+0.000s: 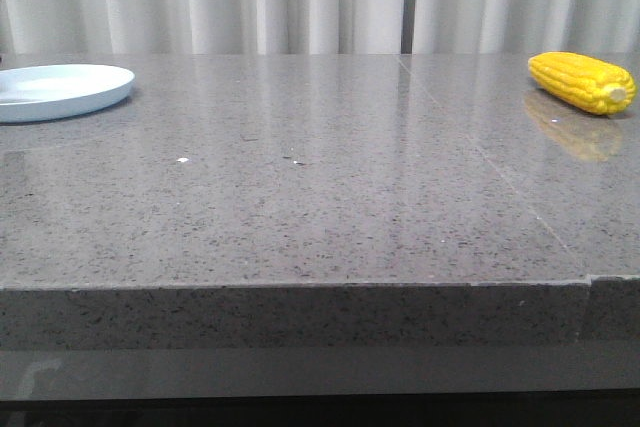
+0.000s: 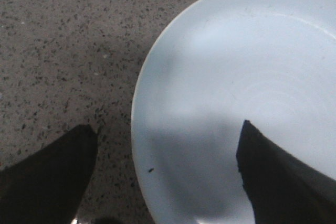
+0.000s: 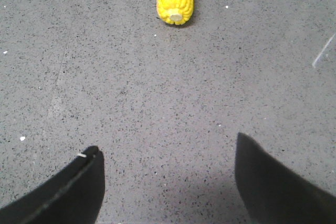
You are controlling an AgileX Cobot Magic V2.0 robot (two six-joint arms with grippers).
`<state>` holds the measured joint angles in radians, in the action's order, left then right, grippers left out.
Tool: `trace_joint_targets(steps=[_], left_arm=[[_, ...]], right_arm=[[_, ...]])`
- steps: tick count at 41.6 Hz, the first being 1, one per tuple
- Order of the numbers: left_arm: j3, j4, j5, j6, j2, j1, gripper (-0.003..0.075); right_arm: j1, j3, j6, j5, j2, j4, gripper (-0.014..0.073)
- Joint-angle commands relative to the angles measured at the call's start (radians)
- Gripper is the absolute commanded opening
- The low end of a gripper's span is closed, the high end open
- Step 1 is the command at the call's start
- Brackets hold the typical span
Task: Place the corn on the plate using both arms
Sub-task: 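Open the left gripper and lower it onto the rim of the plate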
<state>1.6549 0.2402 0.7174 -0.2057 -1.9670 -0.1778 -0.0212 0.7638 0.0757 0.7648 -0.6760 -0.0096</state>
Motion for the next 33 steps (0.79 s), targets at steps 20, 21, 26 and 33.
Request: trace_joint_targets(steps=[20,21,26,33], left_arm=[[0.073,0.015,-0.024,0.000,-0.007,-0.002,0.0296],[0.073,0.015,-0.019,0.000,-0.007,-0.002,0.0265],[0.073,0.013,-0.014,0.000,-0.007,-0.002,0.0126],[0.073,0.013,-0.014,0.000,-0.007,-0.002,-0.0019]], right_arm=[[0.007,0.033,-0.007,-0.065,-0.006,-0.004,0.0549],[0.007,0.033,-0.007,-0.065,-0.006,-0.004,0.0549],[0.007,0.033,-0.007,-0.065,-0.006,-0.004,0.0549],[0.007,0.033,-0.007,-0.065,-0.006,-0.004,0.0549]])
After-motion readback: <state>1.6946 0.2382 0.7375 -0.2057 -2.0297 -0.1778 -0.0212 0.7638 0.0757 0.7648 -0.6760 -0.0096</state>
